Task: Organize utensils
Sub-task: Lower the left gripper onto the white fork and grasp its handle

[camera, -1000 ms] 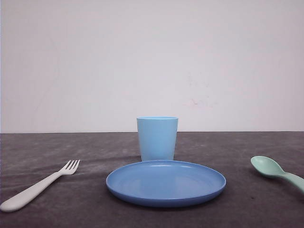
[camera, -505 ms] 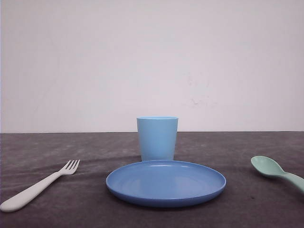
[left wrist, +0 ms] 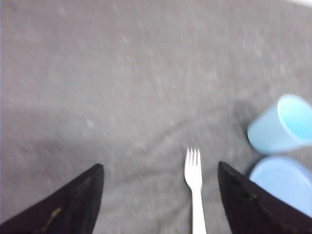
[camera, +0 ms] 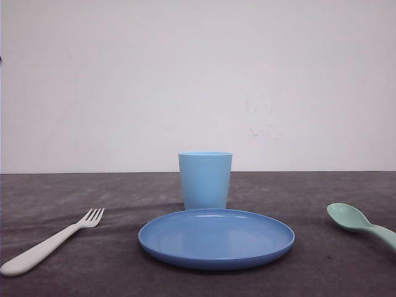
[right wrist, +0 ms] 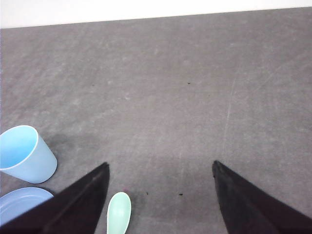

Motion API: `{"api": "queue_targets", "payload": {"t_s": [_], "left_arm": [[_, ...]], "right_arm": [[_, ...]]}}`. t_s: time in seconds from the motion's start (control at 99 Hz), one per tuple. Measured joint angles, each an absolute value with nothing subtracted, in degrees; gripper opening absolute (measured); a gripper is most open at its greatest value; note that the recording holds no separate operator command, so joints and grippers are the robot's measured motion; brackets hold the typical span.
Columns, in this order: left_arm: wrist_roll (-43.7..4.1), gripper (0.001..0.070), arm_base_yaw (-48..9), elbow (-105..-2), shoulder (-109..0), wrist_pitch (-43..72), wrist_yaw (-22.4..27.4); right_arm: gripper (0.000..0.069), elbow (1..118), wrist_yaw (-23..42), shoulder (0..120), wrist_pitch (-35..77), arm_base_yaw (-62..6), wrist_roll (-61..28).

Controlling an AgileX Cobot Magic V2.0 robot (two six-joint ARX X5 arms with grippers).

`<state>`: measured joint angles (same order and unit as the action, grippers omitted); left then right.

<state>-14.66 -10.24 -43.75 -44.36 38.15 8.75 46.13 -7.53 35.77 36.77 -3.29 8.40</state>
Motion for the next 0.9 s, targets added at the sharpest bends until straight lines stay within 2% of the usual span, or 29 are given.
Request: {"api": "queue_targets", "payload": {"t_s": [0.172, 0.465, 0.657, 0.899], "left_arm": [[-17.5, 0.0425, -15.7, -41.5, -50.9, 37.1, 8.2], [-23.3, 0.0425, -26.6, -41.2, -62.8, 31.9, 0.6], [-27.4, 0.0425, -33.3, -41.2, -69.5, 28.5, -6.2], [-31.2, 0.0425, -37.8, -41.2, -77.5, 23.9, -7.2]], "right_arm": [[0.0419, 46.1, -7.9, 36.3, 36.9, -3.3, 8.4], [0.0419, 46.1, -7.9, 37.4, 37.1, -3.3, 8.4], [0.0419, 46.1, -8.0, 38.6, 37.4, -3.3, 8.4], [0.0419, 46.1, -8.0, 39.0, 37.6, -3.3, 8.4]]}}
